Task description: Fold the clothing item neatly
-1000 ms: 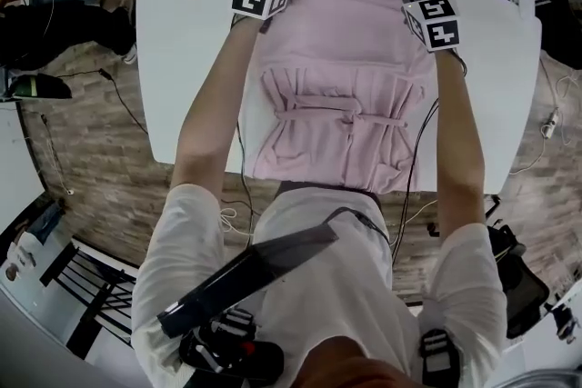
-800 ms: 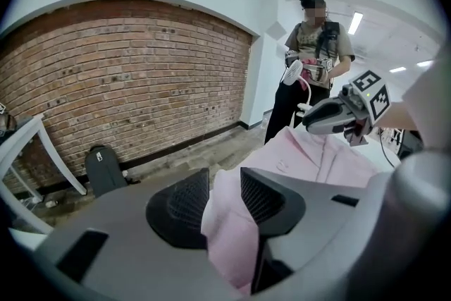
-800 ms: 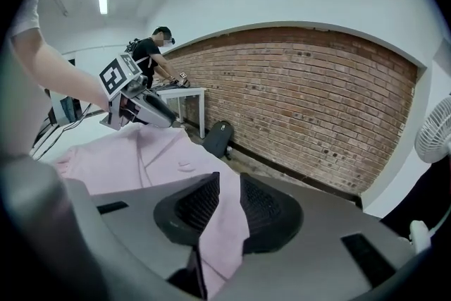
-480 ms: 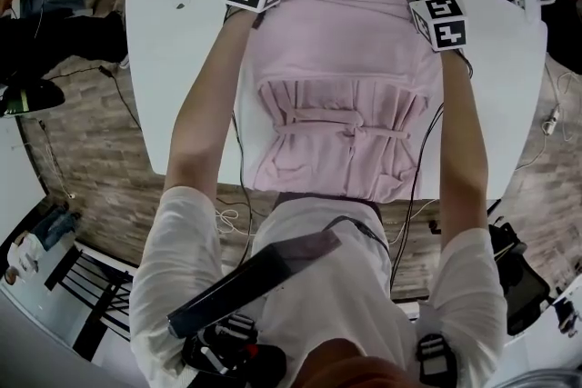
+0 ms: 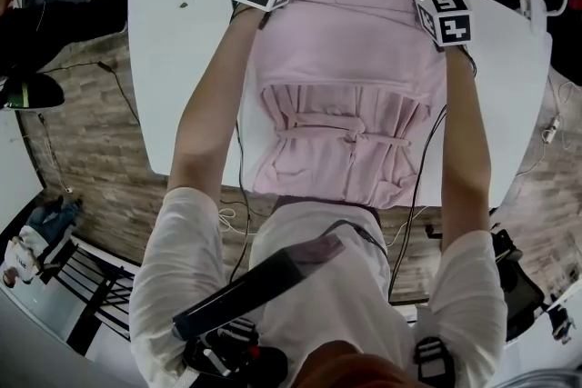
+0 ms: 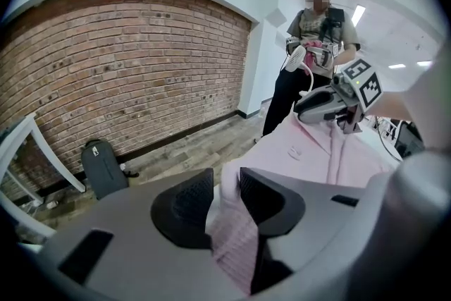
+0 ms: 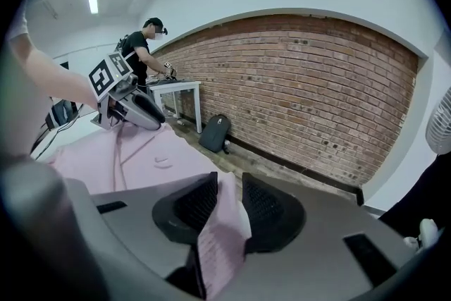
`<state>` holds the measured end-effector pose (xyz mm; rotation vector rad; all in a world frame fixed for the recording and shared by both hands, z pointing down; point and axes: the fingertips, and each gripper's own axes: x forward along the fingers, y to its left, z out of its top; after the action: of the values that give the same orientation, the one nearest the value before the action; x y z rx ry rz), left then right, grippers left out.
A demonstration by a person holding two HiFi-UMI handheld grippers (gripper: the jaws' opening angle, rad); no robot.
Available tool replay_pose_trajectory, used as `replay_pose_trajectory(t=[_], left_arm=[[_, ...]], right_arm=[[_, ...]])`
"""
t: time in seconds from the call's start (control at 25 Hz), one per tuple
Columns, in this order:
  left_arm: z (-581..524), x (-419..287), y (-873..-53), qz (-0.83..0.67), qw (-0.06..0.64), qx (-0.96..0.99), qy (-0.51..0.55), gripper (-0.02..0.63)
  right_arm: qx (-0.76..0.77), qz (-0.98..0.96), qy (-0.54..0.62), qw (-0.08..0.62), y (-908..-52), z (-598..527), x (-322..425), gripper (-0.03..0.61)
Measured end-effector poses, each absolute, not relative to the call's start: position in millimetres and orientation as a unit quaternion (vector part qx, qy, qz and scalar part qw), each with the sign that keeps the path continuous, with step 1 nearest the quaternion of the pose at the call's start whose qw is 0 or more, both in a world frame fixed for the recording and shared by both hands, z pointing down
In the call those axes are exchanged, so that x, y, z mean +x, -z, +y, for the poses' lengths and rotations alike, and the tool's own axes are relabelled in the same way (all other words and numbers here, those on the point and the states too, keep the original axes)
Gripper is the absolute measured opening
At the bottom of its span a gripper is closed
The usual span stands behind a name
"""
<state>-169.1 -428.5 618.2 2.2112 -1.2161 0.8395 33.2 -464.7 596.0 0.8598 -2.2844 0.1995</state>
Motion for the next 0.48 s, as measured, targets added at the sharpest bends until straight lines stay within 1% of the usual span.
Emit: replay_pose_trajectory(t=[0.12, 0.2, 0.28, 0.32, 0.48], left_arm=[[-430, -166, -621, -0.438, 0.239, 0.807, -0.317, 0.113], [-431, -162, -622, -0.431, 0.240, 0.808, -0.322, 0.078], [-429, -159, -622, -0.427, 0.238, 0.809, -0.328, 0.038], [-429, -160, -622, -0.426, 0.236, 0.809, -0.330, 0.027], [-426, -163, -613, -0.428, 0.227, 0.812, -0.327, 0.018]], right_arm=[[0.326, -0.876, -0.081, 0.347, -603, -467, 34, 0.092], [0.323, -0.874, -0.084, 0.353, -607, -466, 36, 0.091], [0.323, -0.872, -0.081, 0.358, -609, -464, 36, 0.032], [0.323, -0.872, -0.079, 0.359, -608, -463, 35, 0.023], [0.321, -0.877, -0.060, 0.353, -594, -460, 30, 0.020]])
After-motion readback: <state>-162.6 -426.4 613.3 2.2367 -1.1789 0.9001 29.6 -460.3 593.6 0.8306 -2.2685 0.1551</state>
